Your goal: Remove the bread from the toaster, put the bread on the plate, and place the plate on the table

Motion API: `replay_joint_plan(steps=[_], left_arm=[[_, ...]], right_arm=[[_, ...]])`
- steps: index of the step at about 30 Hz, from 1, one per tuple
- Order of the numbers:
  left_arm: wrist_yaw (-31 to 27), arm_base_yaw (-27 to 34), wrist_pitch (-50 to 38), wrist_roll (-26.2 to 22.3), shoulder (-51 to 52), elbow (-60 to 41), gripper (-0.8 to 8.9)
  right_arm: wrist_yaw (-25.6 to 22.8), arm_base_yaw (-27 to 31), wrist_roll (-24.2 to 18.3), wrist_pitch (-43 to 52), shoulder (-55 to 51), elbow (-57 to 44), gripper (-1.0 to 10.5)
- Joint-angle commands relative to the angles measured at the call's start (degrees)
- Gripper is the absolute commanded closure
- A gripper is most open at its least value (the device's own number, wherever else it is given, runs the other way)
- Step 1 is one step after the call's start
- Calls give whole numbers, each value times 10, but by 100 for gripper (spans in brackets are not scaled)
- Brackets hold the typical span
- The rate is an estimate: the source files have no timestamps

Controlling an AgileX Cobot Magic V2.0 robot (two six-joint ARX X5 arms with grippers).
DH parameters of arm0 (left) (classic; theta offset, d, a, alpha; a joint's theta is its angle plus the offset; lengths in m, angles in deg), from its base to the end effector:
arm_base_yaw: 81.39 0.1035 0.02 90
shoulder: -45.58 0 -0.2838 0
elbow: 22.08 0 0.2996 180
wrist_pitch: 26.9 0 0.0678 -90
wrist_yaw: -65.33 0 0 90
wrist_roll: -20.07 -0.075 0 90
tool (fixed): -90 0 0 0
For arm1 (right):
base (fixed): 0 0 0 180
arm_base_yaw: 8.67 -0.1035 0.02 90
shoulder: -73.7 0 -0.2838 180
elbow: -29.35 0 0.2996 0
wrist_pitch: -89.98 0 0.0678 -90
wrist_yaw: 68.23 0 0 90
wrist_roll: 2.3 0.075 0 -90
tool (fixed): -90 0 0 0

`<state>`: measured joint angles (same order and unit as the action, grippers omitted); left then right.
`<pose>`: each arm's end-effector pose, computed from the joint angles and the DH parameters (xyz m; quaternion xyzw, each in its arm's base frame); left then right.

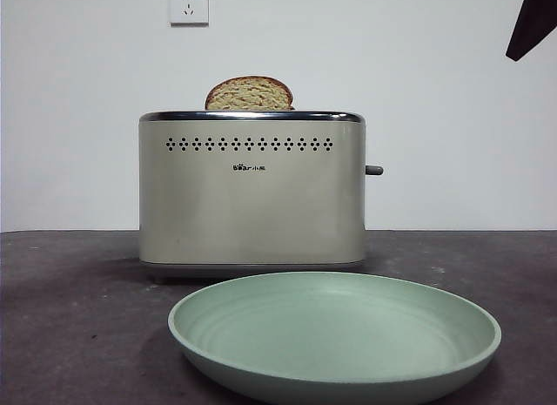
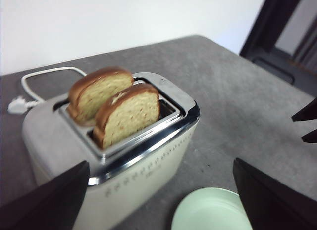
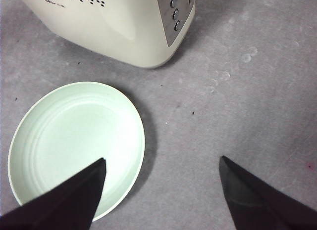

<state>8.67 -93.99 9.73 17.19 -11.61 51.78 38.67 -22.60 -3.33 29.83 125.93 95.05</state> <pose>0.2602 -0.1004 0.3834 -0.0084 0.1608 -0.3885 0.9073 0.2212 0.0773 0.2961 0.0023 0.3938 0.2476 0.8852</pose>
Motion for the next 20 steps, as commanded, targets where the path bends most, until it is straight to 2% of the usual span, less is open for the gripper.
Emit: replay_joint_plan(steps=[1, 8, 16, 20], left_arm=[[-12, -19, -4, -55, -60, 58, 344], [-26, -62, 13, -111, -184, 159, 344], [-90, -101, 16, -181, -281, 208, 344], [-120, -111, 6, -199, -313, 223, 344]], right_arm=[[2, -3, 6, 2, 5, 10, 577], [2, -3, 6, 1, 5, 10, 577], [2, -3, 6, 1, 5, 10, 577], [2, -3, 6, 1, 5, 10, 577]])
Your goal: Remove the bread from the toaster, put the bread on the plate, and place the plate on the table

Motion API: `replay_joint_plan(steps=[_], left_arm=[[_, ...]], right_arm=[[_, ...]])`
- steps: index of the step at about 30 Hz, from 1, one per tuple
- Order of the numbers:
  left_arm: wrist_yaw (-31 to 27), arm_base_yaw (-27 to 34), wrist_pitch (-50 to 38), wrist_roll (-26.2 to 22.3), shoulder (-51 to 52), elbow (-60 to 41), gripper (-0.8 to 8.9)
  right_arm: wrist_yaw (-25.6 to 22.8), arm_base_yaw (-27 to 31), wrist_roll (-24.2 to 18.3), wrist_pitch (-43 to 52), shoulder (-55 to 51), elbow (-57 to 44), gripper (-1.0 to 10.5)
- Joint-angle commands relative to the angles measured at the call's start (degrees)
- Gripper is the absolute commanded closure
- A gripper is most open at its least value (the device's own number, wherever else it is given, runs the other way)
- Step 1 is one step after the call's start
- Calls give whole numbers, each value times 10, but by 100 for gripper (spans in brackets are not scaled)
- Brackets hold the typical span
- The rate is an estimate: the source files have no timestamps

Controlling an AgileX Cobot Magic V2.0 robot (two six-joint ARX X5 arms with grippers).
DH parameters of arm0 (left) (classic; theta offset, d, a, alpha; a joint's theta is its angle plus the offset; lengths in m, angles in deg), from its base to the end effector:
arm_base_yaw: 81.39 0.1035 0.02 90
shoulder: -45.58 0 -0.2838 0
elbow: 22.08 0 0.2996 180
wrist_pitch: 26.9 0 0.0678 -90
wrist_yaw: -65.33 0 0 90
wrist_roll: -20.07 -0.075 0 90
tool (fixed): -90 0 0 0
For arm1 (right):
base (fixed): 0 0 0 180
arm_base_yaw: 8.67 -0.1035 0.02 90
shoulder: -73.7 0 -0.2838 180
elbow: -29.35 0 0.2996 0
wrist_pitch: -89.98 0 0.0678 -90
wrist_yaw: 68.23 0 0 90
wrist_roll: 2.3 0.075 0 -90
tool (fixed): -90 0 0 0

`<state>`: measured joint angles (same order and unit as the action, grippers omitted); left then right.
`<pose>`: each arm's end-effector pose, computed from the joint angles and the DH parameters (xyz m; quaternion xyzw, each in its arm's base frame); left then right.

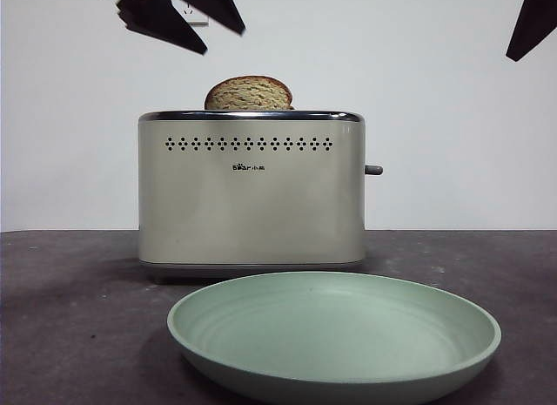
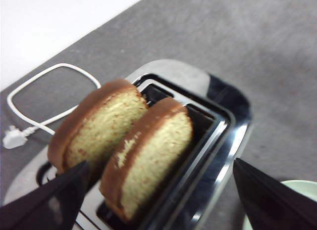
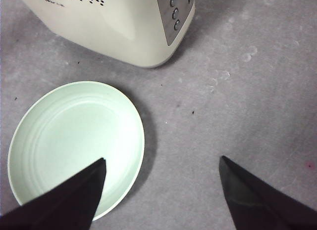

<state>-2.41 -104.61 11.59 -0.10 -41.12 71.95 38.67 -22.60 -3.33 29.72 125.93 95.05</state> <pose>0.3732 -0.1910 0.3541 0.1578 0.1992 -0.4136 0.8743 0.2210 0.0773 0.2959 0.0023 0.3947 0.2475 0.8848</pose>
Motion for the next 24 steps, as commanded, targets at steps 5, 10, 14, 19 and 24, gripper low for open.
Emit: replay_joint_plan(steps=[5, 10, 14, 19, 24], left_arm=[[-16, -6, -25, -34, -48, 26, 344], [-16, -7, -34, -38, -73, 26, 344], [-16, -12, -34, -38, -81, 26, 390], [-16, -13, -21, -38, -81, 26, 568], [-16, -13, -8, -38, -81, 26, 683]], right_arm=[[2, -3, 6, 2, 5, 10, 577], [2, -3, 6, 2, 5, 10, 577], [-3, -3, 6, 2, 5, 10, 577], [-4, -3, 6, 2, 5, 10, 577], [-4, -3, 6, 2, 5, 10, 578]])
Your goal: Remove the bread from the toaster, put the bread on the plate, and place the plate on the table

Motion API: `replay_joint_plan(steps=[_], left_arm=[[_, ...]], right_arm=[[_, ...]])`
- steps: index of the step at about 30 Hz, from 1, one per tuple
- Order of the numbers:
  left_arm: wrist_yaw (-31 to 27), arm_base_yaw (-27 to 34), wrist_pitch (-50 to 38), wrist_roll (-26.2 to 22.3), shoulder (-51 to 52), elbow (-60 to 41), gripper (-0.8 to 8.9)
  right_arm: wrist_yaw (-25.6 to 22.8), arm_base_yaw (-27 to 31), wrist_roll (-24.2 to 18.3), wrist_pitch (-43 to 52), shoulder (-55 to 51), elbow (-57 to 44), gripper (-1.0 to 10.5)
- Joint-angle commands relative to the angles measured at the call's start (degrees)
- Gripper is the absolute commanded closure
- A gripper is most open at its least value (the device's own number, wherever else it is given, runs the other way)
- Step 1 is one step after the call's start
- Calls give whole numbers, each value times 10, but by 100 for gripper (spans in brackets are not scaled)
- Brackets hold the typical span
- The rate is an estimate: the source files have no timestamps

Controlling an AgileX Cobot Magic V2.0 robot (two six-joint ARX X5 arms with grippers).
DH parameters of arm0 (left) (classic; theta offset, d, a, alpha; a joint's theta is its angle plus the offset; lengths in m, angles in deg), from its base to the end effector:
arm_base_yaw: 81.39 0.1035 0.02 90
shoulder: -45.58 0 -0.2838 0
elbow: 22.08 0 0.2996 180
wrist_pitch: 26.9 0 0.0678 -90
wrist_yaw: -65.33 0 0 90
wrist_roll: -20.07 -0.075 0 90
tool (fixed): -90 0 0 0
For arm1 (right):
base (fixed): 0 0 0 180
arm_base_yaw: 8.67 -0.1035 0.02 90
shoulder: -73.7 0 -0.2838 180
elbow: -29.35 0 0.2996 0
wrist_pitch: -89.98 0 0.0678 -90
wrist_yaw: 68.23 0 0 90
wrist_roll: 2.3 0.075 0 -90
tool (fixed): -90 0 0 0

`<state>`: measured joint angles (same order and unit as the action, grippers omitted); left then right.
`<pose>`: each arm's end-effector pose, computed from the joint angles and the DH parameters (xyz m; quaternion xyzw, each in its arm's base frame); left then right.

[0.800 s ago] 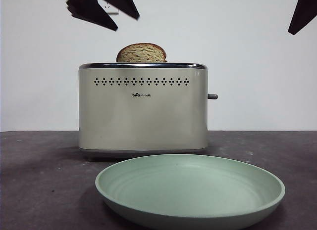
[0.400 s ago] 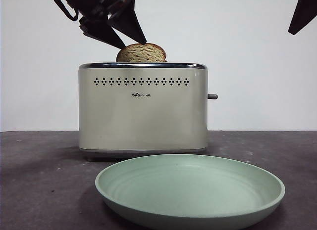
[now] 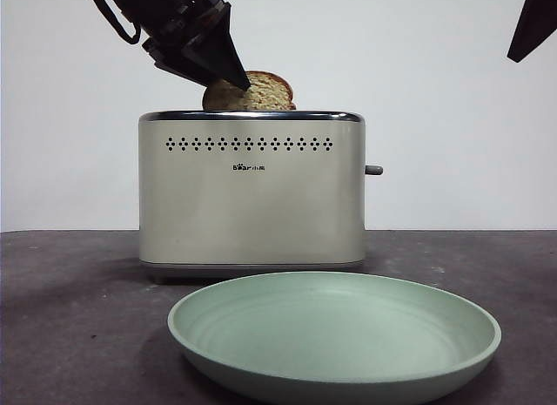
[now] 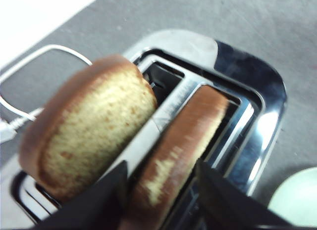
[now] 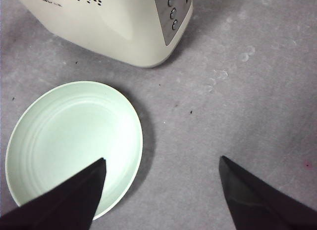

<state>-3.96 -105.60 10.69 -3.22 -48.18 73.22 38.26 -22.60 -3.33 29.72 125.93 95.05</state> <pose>0.3992 -0.2086 0.3136 0.1866 0.2296 -0.4182 0.8588 0.2212 0.0768 0.2958 0.0009 0.3948 0.2443 0.8857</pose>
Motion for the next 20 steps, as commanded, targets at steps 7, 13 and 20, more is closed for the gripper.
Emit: replay_joint_plan(steps=[7, 13, 20], left_arm=[[0, -3, -2, -3, -8, 16, 810], [0, -2, 13, 4, 11, 48, 810], [0, -2, 19, 5, 76, 50, 810]], right_arm=[[0, -3, 6, 2, 5, 10, 578], [0, -3, 6, 3, 5, 10, 578], [0, -3, 6, 10, 5, 10, 578]])
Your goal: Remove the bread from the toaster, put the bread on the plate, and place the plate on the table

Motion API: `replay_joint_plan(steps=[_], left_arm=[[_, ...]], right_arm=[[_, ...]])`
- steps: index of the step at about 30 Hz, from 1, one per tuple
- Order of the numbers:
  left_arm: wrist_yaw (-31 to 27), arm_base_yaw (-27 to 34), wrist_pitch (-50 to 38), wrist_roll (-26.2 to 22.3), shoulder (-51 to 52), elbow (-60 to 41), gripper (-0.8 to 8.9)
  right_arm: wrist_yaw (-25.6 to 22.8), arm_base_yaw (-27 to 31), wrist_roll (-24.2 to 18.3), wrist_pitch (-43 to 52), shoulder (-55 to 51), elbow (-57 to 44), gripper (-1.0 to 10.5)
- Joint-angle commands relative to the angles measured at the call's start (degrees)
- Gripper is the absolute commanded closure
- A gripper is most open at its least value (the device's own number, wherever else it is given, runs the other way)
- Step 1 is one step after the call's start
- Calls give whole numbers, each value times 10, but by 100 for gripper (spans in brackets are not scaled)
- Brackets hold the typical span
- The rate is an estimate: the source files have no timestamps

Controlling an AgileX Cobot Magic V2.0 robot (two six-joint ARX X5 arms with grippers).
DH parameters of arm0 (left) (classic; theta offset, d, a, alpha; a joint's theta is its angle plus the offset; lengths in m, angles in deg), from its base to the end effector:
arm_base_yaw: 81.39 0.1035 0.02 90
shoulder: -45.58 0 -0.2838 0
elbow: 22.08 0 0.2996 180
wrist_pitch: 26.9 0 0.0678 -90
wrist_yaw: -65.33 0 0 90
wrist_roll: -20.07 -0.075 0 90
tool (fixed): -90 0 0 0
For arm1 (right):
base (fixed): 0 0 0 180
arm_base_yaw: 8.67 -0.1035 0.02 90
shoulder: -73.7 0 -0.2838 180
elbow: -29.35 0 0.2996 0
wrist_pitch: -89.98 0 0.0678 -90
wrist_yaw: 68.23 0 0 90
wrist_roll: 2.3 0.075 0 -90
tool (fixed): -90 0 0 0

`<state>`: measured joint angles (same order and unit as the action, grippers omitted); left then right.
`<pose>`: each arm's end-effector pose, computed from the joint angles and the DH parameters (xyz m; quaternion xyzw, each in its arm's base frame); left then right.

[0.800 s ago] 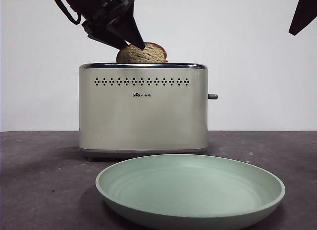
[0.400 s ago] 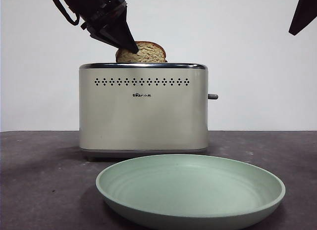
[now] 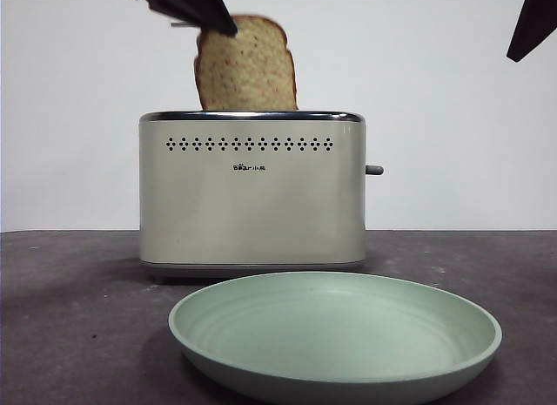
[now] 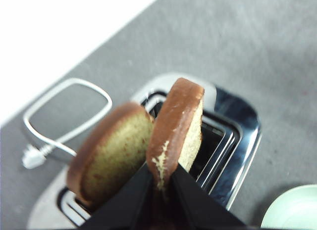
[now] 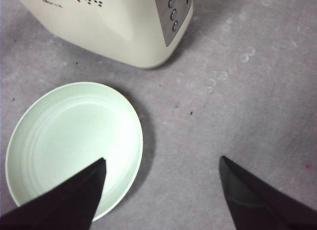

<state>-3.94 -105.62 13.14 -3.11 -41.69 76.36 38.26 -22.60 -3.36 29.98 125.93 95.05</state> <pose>0.3732 -0.1971 0.3784 0.1872 0.1697 -0.4128 0.8751 0.2217 0.0769 0.2962 0.0006 0.3926 0.2447 0.8866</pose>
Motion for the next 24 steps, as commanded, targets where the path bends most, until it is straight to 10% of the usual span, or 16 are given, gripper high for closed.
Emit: replay_joint_plan(steps=[1, 24], left_arm=[[0, -2, -2, 7, 24, 18, 810], [1, -2, 240, 152, 292, 18, 810]], right_arm=[[0, -3, 7, 9, 5, 10, 578], [75, -16, 45, 26, 174, 10, 603]])
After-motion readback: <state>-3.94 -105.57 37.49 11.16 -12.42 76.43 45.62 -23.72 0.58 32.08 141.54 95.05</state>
